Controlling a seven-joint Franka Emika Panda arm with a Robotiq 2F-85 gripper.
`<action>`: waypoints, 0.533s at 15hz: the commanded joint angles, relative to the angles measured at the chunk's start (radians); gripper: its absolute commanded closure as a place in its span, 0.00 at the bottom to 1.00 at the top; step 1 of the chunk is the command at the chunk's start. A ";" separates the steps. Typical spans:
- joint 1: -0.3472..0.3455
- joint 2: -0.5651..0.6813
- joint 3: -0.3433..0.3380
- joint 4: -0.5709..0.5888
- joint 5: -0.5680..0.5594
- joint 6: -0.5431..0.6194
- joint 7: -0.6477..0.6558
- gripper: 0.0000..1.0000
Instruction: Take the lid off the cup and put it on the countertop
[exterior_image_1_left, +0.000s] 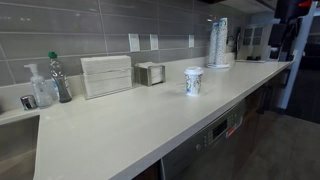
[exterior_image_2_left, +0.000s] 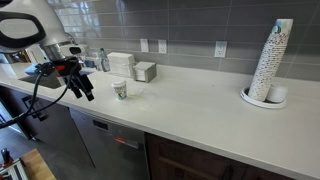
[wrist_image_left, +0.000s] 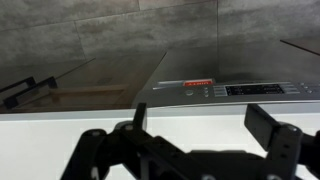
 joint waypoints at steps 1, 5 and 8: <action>0.009 0.001 -0.008 0.002 -0.006 -0.004 0.005 0.00; 0.009 0.001 -0.008 0.002 -0.006 -0.004 0.005 0.00; 0.042 0.054 0.017 0.049 0.019 0.007 0.018 0.00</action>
